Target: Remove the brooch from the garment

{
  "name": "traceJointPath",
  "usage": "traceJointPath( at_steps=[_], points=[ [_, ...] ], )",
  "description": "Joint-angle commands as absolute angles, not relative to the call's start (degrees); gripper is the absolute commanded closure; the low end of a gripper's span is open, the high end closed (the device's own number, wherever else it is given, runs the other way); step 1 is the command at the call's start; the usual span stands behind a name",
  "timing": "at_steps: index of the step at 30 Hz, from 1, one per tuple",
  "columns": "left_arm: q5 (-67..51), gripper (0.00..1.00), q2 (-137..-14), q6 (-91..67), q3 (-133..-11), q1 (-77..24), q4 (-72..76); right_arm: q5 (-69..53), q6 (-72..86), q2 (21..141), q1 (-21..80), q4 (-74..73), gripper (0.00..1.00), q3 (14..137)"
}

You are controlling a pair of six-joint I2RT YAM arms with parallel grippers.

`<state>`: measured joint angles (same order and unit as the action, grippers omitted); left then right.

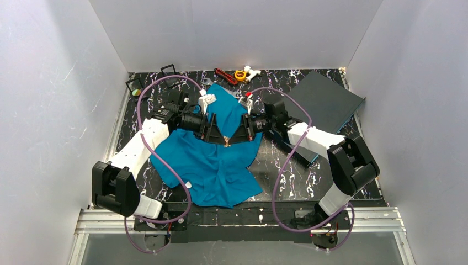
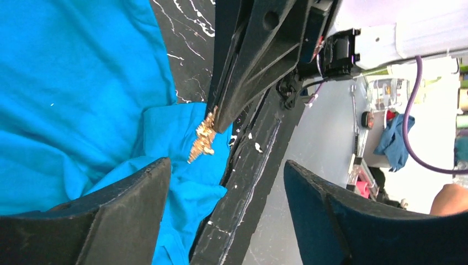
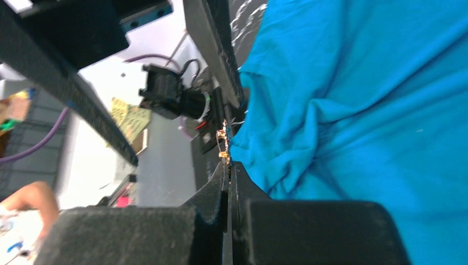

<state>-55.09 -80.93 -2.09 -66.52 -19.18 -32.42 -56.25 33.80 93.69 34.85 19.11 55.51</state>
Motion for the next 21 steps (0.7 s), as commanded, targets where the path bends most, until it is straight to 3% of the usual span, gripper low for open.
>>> traceJointPath(
  at_steps=[1,3,5,14,21],
  points=[
    [-50.14,0.21,-78.64,-6.90,-68.59,-18.19,-30.57,-44.62,16.53,91.21,34.61,-2.90,0.99,64.51],
    [-47.07,0.09,-78.59,-10.40,-68.98,-17.36,-29.51,-39.49,11.62,90.45,34.59,-7.43,0.99,67.41],
    [-44.15,0.06,-78.29,-13.81,-68.95,-16.75,-27.67,-34.98,8.04,90.05,34.63,-10.77,0.99,70.25],
    [-45.72,0.23,-80.59,-29.12,-69.65,-16.44,-19.39,-21.44,-2.80,90.23,36.08,-17.88,0.99,79.14],
    [-46.85,0.26,-80.70,-32.79,-70.15,-16.16,-15.79,-14.10,-9.32,88.34,39.23,-19.07,0.99,79.72]
  ],
)
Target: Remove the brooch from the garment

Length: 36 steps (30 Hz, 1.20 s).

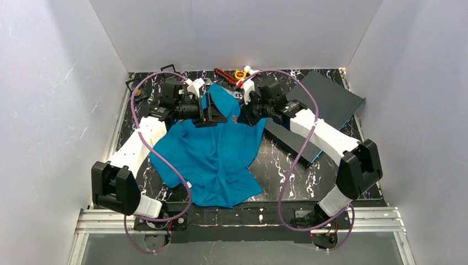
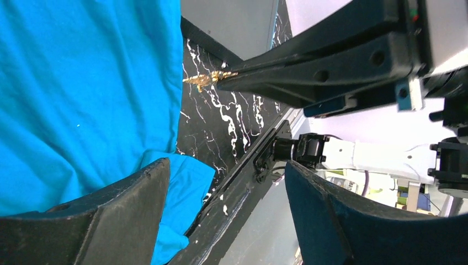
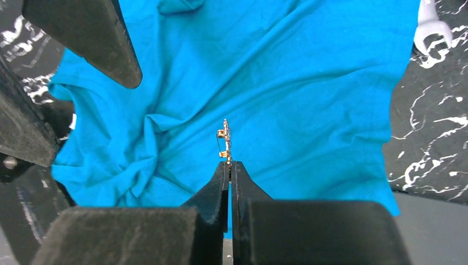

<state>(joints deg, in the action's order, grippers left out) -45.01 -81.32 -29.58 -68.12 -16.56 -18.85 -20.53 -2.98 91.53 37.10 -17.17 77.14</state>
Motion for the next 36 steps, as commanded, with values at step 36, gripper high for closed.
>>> traceJointPath(
  at_steps=[36],
  points=[
    [-76.40,0.54,-76.11,-51.45,-61.27,-14.40,2.21,-17.50,-81.38,61.24,52.35,20.94,0.99,45.70]
  ],
)
